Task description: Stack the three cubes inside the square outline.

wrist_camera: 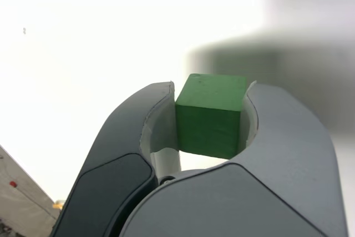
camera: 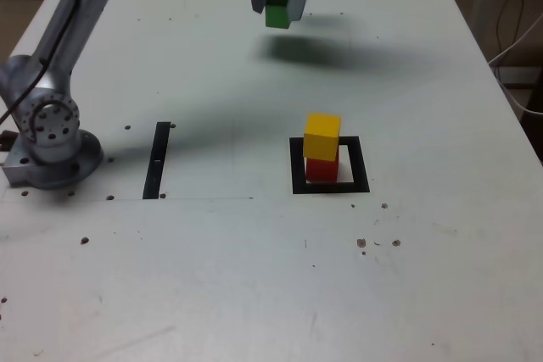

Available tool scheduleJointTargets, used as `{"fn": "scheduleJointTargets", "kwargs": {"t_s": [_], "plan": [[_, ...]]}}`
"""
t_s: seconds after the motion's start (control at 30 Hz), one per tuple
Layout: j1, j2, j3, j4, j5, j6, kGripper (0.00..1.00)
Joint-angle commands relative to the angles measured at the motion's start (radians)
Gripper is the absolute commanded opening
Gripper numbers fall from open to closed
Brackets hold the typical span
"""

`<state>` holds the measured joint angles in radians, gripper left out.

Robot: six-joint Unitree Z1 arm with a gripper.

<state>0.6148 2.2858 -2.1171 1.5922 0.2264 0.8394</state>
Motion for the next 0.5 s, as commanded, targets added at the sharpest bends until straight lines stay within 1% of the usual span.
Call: {"fn": "scheduleJointTargets", "kwargs": {"t_s": [0.0,0.13,0.33,0.47], "plan": [[-0.026,-0.042,0.023,0.016,-0.015,-0.033,0.29],[-0.080,-0.115,0.082,0.026,-0.046,-0.111,0.29],[-0.189,-0.214,0.148,0.038,-0.077,-0.226,0.29],[-0.257,-0.261,0.194,0.043,-0.110,-0.292,0.29]]}}
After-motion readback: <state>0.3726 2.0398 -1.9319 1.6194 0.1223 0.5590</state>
